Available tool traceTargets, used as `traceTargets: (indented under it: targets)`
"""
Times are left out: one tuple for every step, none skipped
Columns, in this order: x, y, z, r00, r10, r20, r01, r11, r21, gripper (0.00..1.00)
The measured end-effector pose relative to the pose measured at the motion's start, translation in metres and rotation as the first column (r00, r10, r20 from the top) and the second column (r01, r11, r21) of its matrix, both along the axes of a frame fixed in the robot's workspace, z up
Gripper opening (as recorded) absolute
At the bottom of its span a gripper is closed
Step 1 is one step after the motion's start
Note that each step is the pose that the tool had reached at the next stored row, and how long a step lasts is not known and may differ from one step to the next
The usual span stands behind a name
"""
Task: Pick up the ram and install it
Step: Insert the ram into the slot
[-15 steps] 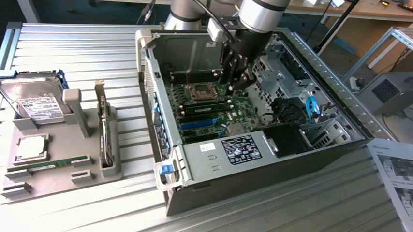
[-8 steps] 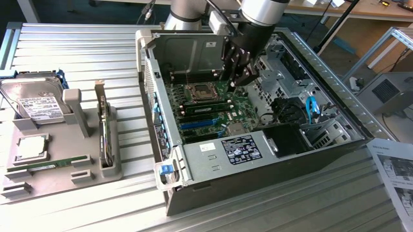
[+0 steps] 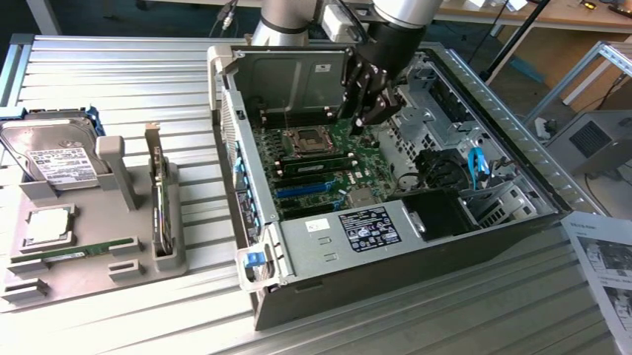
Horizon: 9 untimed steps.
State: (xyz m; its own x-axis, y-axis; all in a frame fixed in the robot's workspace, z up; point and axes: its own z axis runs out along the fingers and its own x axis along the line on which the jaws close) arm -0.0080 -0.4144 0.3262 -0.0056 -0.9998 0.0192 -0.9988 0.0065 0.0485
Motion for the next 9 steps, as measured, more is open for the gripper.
traceTargets:
  targets:
    - [0.0,0.0,0.0012,1.0,0.0,0.0,0.0,1.0,-0.0005,0.44]
    - [0.0,0.0001,0.0028,1.0,0.0,0.0001,0.0,1.0,-0.001,0.44]
    - [0.0,0.0001,0.0046,1.0,0.0,0.0,0.0,1.0,-0.0016,0.44]
    - [0.0,0.0001,0.0065,1.0,0.0,0.0,0.0,1.0,-0.0023,0.44]
    - [0.0,0.0002,0.0093,1.0,0.0,0.0,0.0,1.0,-0.0034,0.44]
    - [0.0,0.0002,0.0109,1.0,0.0,0.0001,0.0,1.0,-0.0039,0.44]
    - [0.0,0.0002,0.0129,1.0,0.0,0.0001,0.0,1.0,-0.0041,0.44]
    - [0.0,0.0002,0.0145,1.0,0.0,0.0,0.0,1.0,-0.005,0.44]
    - [0.0,0.0002,0.0164,1.0,0.0,0.0,0.0,1.0,-0.0063,0.44]
